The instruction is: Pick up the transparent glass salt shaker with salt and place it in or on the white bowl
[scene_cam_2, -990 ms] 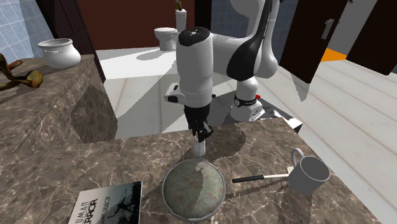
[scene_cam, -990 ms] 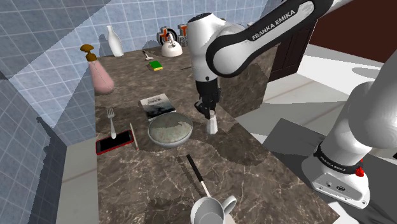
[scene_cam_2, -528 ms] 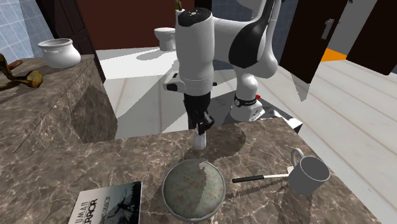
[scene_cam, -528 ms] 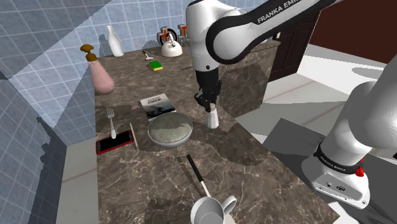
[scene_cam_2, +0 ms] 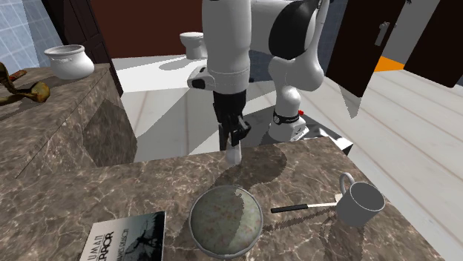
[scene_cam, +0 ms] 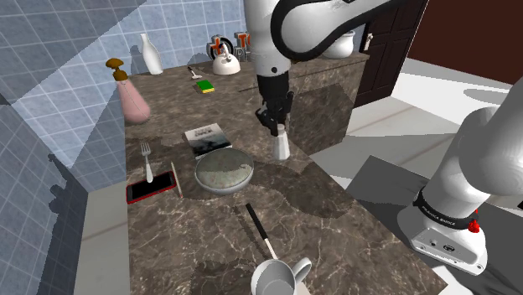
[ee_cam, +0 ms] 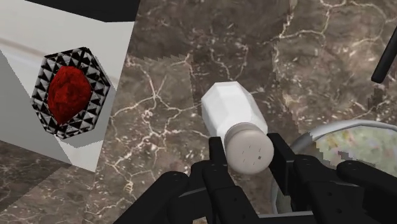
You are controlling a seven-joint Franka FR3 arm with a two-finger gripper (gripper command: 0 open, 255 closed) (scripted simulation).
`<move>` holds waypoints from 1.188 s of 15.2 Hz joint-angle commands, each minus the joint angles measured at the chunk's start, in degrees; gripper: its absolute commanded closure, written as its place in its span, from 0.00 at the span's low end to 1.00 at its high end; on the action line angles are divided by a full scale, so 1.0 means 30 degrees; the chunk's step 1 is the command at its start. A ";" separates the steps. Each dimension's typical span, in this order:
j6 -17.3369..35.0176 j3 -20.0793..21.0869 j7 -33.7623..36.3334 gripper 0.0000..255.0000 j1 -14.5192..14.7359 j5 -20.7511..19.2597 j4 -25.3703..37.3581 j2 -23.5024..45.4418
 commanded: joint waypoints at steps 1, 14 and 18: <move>-0.0569 -0.0024 -0.0039 1.00 -0.0005 0.0030 0.0454 -0.0113; -0.3897 -0.0157 -0.0207 1.00 -0.0058 0.0106 0.3377 -0.0538; -0.4775 0.0475 0.0900 1.00 0.0223 -0.0411 0.6280 0.1605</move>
